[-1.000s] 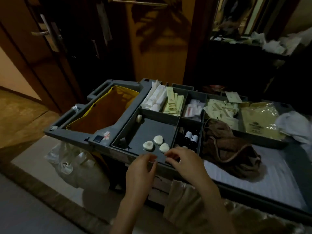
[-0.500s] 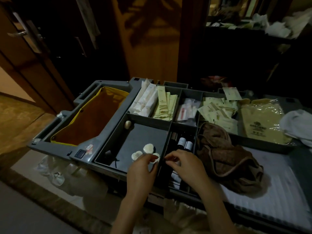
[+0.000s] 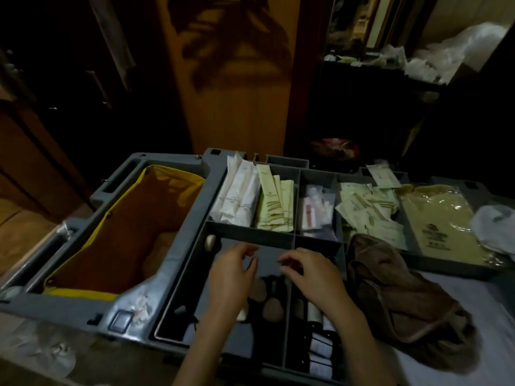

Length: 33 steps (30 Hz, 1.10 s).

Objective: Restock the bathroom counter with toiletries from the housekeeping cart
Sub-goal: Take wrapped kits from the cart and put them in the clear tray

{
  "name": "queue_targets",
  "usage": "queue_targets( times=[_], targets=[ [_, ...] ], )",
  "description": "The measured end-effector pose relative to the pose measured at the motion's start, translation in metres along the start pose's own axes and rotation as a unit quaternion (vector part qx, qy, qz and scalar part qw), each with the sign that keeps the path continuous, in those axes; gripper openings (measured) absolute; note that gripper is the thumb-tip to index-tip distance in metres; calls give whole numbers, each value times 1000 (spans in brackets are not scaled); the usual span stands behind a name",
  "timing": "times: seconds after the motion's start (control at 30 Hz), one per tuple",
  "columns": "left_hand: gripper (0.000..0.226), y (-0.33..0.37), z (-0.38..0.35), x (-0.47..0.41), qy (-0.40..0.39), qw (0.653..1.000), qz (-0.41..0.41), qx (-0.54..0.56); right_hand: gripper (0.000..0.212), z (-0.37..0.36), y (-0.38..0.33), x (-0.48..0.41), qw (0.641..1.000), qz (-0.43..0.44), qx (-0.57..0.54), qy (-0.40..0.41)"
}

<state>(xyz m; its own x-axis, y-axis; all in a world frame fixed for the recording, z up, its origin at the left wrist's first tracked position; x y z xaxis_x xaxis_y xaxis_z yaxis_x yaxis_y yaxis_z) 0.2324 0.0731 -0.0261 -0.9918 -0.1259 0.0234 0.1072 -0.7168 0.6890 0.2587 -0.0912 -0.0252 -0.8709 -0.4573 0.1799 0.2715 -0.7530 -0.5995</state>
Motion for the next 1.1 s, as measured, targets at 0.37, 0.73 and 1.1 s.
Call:
queue_targets(
  times=[0.37,0.73,1.1],
  targets=[
    [26,-65,47,-63,39,995,-50,72,21,-20,-45,-77,997,0,-15,70],
    [30,-83,73,-101,90,983,-63,147,58,-24,-72,-160,988,-31,33,151],
    [30,-90,74,-102,123,970,-49,205,64,-52,-65,-174,988,-44,75,126]
  ],
)
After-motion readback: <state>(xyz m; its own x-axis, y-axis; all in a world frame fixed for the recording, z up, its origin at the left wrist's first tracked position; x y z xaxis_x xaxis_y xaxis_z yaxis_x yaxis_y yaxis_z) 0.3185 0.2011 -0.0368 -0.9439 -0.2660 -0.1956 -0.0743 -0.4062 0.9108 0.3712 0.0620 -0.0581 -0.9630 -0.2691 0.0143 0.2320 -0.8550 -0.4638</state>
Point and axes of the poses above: each hand's wrist, its own x-axis away from the middle knuckle, its own z-axis out of the back of the hand, y = z × x, the point moved 9 cm from there along -x, towards the middle knuckle, and after that the axes turned 10 degrees about -y, right-handed, at the moved point
